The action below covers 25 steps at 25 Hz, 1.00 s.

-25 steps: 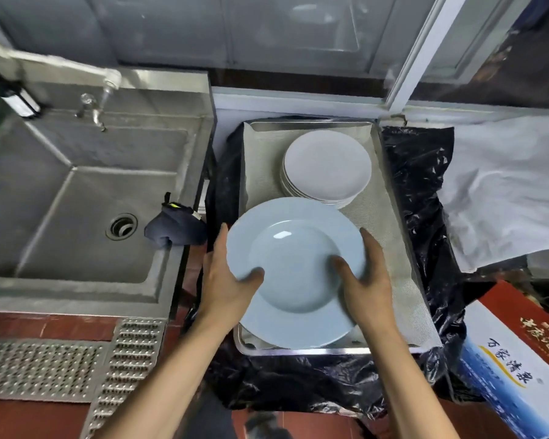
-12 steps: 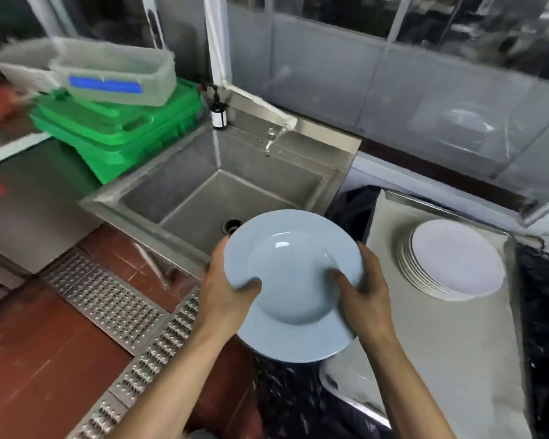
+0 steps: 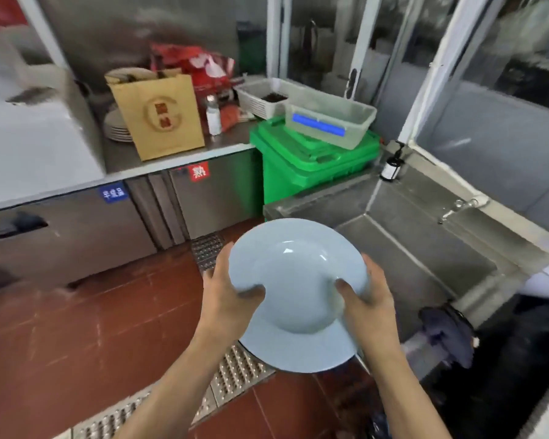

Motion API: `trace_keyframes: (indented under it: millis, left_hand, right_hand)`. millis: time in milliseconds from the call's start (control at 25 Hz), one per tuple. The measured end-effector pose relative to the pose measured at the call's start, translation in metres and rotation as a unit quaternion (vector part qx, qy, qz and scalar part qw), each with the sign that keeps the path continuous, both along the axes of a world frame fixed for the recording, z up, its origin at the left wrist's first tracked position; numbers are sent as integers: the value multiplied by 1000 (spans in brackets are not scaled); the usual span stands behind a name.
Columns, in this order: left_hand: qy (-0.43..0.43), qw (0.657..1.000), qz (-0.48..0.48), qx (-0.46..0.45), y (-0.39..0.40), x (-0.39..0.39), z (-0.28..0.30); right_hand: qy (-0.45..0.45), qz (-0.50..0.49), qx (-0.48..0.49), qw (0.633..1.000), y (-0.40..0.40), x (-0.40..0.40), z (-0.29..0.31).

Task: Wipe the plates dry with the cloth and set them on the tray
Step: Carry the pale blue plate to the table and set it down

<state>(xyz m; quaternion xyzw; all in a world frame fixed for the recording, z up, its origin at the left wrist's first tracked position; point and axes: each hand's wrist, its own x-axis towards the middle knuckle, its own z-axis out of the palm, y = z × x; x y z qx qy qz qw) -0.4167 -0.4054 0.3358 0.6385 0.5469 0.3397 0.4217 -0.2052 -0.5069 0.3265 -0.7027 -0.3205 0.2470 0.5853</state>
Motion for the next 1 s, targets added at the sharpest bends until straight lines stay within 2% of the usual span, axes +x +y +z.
trace_keyframes:
  millis: [200,520,760,1000]
  left_hand:
    - [0,989,147,1,28,-124,7]
    - [5,927,376,-8,16,-280,5]
    - [13,846,533,-30,17,-364,7]
    - [28,730,682,-25,-30,-431,3]
  right_hand:
    - [-44,134,6,990,91,-105,7]
    - [-84,352,19,932,198,-270,-3]
    - [-55,525,26,849,270,-396,-7]
    - [-66,686,29,724,286,-533,-7]
